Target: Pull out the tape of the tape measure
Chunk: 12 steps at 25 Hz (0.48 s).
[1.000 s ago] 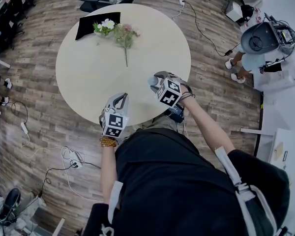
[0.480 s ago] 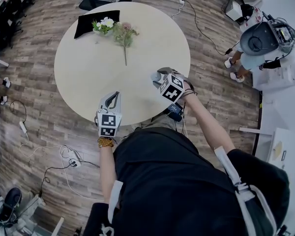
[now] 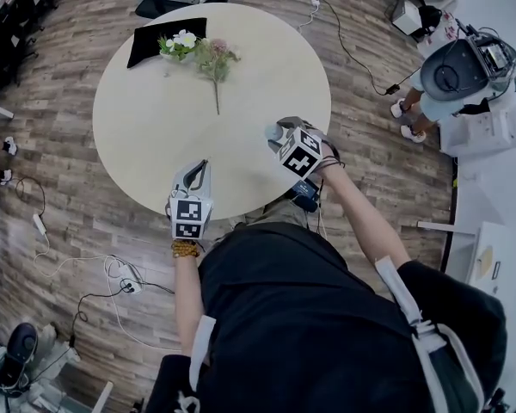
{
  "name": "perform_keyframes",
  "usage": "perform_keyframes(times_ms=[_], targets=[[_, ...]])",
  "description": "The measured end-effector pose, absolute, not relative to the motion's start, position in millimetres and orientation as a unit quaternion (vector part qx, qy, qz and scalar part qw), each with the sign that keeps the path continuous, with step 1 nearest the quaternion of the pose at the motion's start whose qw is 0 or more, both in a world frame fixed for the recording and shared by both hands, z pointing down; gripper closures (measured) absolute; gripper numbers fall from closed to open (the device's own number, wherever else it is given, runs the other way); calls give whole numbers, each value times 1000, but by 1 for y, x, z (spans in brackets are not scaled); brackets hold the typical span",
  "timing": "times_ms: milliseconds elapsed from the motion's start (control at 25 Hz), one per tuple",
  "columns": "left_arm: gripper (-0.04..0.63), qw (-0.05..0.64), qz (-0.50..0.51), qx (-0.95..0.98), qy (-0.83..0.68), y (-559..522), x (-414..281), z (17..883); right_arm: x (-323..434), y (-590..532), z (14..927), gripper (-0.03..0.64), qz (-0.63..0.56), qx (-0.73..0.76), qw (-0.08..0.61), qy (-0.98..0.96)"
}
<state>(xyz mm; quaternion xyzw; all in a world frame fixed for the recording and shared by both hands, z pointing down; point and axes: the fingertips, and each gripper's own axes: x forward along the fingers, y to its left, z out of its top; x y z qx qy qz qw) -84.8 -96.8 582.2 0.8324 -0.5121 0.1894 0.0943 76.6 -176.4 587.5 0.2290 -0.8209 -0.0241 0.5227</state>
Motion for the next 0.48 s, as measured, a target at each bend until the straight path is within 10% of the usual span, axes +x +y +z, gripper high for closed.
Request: perform_keyframes(times_ms=[480], targets=[[580,83,208,816,-533,-96,-99,584,113,-190,579,402,-24,264,524,-809]])
